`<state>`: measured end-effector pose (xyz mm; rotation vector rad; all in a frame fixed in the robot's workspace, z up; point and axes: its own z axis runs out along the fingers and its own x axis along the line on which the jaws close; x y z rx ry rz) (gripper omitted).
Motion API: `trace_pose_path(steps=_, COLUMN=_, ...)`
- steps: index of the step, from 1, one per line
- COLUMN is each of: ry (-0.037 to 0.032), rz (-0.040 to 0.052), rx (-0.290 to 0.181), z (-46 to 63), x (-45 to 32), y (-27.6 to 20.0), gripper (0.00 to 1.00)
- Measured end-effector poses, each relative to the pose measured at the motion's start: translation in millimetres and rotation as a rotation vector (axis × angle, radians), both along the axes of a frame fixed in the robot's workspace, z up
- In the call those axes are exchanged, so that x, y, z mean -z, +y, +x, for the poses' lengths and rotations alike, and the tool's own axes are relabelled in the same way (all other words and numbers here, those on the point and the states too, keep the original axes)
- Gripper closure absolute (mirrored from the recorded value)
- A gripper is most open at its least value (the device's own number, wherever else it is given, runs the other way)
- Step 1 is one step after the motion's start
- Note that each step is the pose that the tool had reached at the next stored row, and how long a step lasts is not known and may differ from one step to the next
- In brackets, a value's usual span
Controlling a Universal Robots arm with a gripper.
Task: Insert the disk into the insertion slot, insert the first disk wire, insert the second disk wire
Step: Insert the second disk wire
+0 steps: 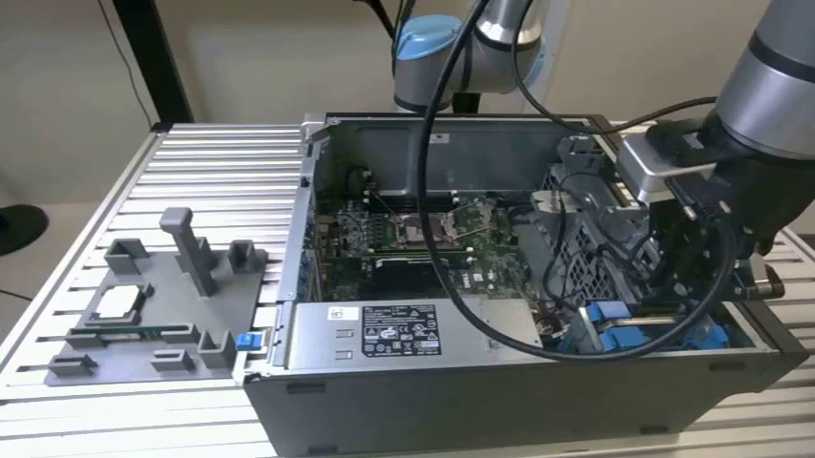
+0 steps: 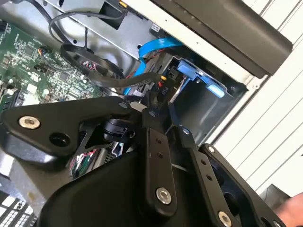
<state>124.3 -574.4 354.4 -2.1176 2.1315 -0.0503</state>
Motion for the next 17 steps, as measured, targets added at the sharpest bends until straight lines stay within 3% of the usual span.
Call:
trace_pose_path(steps=9, ry=0.0000, rz=-0.0002, rx=0.000, z=0.0, x=-33.2, y=0.0, gripper=0.00)
trace_pose_path(steps=11, ry=0.0000, rz=-0.0002, rx=0.000, z=0.0, x=-36.5, y=0.0, gripper=0.00)
trace_pose_path(steps=17, ry=0.0000, rz=-0.0002, rx=0.000, z=0.0, x=-36.8, y=0.0, gripper=0.00)
